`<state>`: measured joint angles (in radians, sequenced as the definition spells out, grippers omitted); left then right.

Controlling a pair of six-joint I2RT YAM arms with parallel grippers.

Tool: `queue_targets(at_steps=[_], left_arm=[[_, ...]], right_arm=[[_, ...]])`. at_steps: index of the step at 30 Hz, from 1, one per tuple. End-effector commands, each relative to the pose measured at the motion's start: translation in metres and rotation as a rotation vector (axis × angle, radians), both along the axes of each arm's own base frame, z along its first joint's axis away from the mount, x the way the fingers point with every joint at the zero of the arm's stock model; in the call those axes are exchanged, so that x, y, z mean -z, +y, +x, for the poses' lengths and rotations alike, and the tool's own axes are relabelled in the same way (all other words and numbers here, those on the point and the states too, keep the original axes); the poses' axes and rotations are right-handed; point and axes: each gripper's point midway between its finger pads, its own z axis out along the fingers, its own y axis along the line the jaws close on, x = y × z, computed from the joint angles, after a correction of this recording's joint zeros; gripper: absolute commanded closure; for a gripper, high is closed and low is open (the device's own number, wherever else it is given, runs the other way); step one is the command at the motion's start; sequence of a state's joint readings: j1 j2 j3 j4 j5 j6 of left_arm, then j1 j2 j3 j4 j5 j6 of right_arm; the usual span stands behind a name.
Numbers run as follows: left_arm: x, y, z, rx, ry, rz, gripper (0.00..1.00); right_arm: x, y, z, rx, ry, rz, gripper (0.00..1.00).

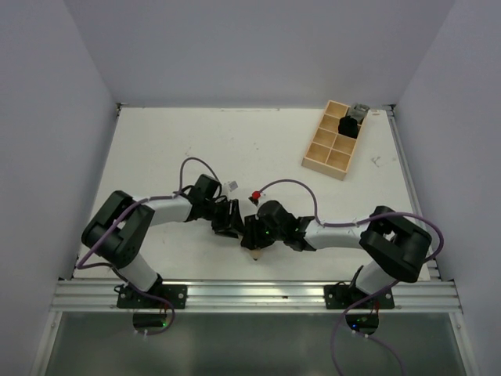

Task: Roll the underwear

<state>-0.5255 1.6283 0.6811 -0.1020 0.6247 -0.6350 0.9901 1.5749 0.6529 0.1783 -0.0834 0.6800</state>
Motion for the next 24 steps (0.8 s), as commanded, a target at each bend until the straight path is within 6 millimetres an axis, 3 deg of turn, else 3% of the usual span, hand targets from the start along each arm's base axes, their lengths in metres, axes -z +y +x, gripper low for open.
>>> queue_targets(at_steps=[1, 4, 9, 12, 16, 24], left_arm=[[0.051, 0.039, -0.007, -0.026, 0.022, 0.269, 0.51], [0.048, 0.038, -0.002, -0.024, 0.009, 0.267, 0.49], [0.021, 0.037, 0.016, -0.039, -0.071, 0.254, 0.44], [0.010, 0.044, 0.023, -0.071, -0.077, 0.216, 0.43], [-0.004, 0.052, 0.026, -0.091, -0.118, 0.154, 0.44], [-0.024, 0.041, 0.013, -0.039, -0.199, 0.015, 0.44]], right_arm=[[0.026, -0.037, -0.006, 0.022, 0.023, -0.191, 0.55], [0.031, -0.035, -0.009, 0.007, 0.044, -0.196, 0.61], [0.040, -0.032, -0.016, 0.009, 0.088, -0.166, 0.76], [0.047, -0.032, -0.021, 0.004, 0.104, -0.151, 0.80], [0.057, -0.024, -0.024, -0.014, 0.149, -0.063, 0.82], [0.062, -0.012, -0.024, -0.017, 0.220, 0.071, 0.82]])
